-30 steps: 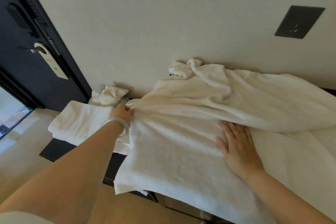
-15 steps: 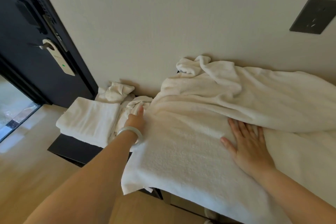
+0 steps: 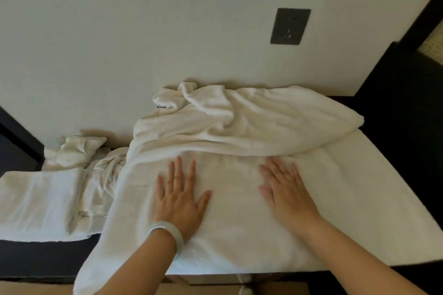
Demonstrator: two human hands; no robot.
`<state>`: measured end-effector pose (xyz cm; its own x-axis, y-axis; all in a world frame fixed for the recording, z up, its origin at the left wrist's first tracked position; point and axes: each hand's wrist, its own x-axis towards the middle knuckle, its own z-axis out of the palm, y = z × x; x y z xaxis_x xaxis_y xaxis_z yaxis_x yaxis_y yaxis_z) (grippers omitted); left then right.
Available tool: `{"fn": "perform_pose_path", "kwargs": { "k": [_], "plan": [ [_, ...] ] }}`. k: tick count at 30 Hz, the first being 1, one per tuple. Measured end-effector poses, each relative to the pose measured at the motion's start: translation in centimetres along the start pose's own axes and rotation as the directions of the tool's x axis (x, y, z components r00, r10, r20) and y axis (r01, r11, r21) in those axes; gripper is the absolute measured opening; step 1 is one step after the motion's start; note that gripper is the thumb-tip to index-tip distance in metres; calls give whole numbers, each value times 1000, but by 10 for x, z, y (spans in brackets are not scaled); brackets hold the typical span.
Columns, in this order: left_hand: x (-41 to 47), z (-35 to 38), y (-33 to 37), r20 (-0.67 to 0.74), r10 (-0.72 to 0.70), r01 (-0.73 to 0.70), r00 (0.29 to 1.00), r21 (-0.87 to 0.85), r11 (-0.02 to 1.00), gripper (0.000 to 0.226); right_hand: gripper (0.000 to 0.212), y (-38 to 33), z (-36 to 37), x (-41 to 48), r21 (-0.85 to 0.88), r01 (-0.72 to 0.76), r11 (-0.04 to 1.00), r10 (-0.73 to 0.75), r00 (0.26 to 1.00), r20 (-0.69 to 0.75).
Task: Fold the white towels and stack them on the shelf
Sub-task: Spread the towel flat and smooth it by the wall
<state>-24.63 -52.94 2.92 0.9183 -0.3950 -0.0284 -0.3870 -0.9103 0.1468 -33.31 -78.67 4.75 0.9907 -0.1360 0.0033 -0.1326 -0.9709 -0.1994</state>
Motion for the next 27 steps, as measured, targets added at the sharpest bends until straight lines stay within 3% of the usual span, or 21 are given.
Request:
{"fn": "perform_pose_path", "kwargs": {
  "k": [2,4,7,9,12,16,18,20,22,23,27],
  "plan": [
    [1,-4,-10,63,-21,20,998,28,999,81,70,43,-4,-37,-110,-231,967,236,971,39],
    [3,-12,-7,111,-31,24,993,66,998,84,71,60,-5,-59,-103,-309,946,318,943,96],
    [0,-22,27,60,40,-43,997,51,998,94,81,56,-7,-58,20,-287,958,285,954,90],
    [-3,-21,70,20,252,-251,968,-17,968,91,73,54,-10,-52,47,-282,958,281,959,28],
    [-1,-8,141,59,513,-509,856,-76,857,70,60,47,-5,-46,-22,-261,965,261,965,-25],
    [7,10,167,114,529,-534,841,8,846,61,65,77,-4,-65,-11,-229,973,229,973,24],
    [7,18,163,113,520,-525,847,18,851,65,66,115,-13,-92,-24,-389,921,390,921,15],
    [8,20,163,120,502,-506,857,2,863,70,70,145,-21,-117,-62,-603,796,604,797,11],
    [7,19,165,119,485,-489,866,-2,873,75,79,155,-25,-119,-69,-691,719,694,719,30],
    [7,18,166,113,479,-483,870,1,876,77,82,151,-26,-110,-43,-688,725,689,724,28],
    [6,14,165,88,484,-484,871,-27,875,80,75,134,-23,-87,-36,-514,857,515,857,9]
  ]
}}
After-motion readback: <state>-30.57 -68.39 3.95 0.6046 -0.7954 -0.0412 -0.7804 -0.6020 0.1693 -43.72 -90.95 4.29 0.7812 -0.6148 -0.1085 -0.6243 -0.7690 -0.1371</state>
